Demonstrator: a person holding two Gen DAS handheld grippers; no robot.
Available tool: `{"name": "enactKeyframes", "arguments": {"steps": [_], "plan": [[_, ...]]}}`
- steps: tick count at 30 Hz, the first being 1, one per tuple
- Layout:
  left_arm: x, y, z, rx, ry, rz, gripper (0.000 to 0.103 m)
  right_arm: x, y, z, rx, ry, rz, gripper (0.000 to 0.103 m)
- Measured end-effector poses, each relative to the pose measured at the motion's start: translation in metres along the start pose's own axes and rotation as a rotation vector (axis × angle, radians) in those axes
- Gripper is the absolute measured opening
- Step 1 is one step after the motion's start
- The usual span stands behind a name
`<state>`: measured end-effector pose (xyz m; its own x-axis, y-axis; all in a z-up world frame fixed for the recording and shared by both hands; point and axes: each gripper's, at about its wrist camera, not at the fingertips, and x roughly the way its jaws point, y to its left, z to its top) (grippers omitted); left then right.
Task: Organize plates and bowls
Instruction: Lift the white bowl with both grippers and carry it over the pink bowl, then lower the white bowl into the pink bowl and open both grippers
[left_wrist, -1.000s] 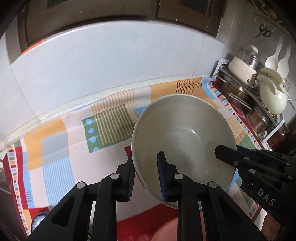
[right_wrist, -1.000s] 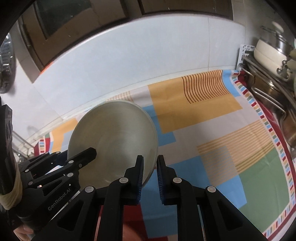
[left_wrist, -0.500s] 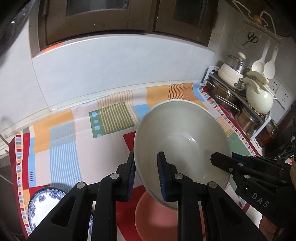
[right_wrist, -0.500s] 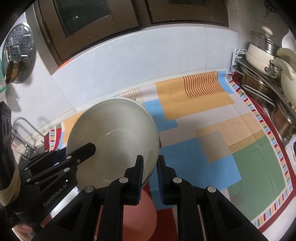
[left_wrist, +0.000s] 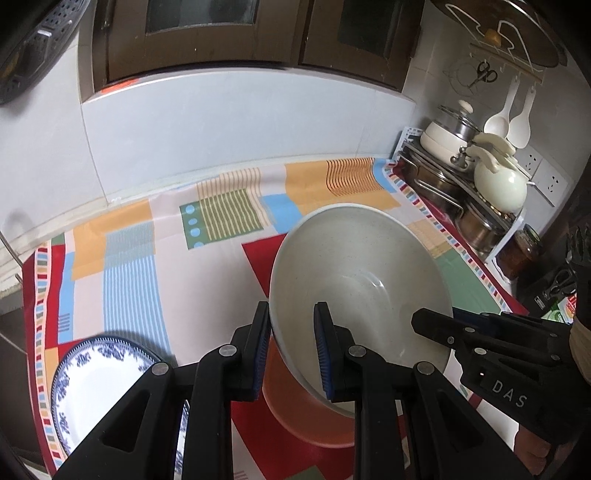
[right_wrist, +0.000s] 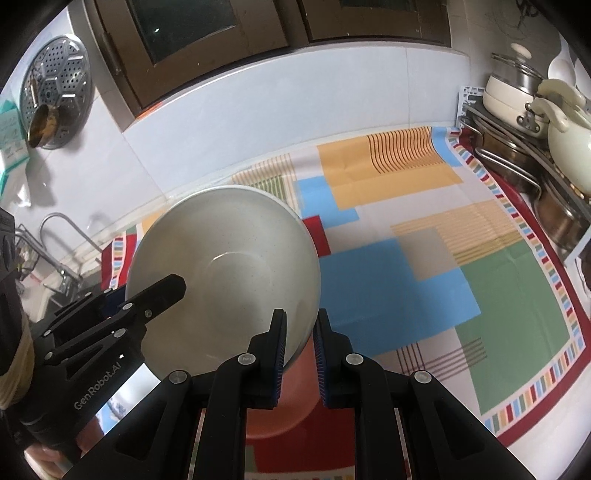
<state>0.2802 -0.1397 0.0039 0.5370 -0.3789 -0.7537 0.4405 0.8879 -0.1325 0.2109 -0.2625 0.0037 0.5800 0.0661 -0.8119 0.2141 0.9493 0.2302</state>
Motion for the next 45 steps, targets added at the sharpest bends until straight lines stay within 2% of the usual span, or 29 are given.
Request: {"name": "enactKeyframes", "arguments": {"steps": [16, 35, 37, 40, 45], "plan": [[0.017, 0.002, -0.027, 0.005, 0.098, -0.017, 0.024, 0.017, -0.004, -0.027, 0.003, 0.092, -0.014, 0.016], [0.028, 0.004, -0.036, 0.01, 0.135, -0.025, 0.024, 0.03, -0.003, -0.036, -0.019, 0.13, -0.038, 0.016], [0.028, 0.005, -0.036, 0.013, 0.135, -0.024, 0.026, 0.032, -0.004, -0.037, -0.02, 0.136, -0.037, 0.016], [0.026, 0.005, -0.036, 0.017, 0.126, -0.02, 0.036, 0.033, -0.004, -0.038, -0.027, 0.14, -0.042, 0.016], [0.023, 0.008, -0.036, 0.018, 0.115, -0.023, 0.045, 0.031, -0.001, -0.038, -0.056, 0.126, -0.058, 0.016]]}}
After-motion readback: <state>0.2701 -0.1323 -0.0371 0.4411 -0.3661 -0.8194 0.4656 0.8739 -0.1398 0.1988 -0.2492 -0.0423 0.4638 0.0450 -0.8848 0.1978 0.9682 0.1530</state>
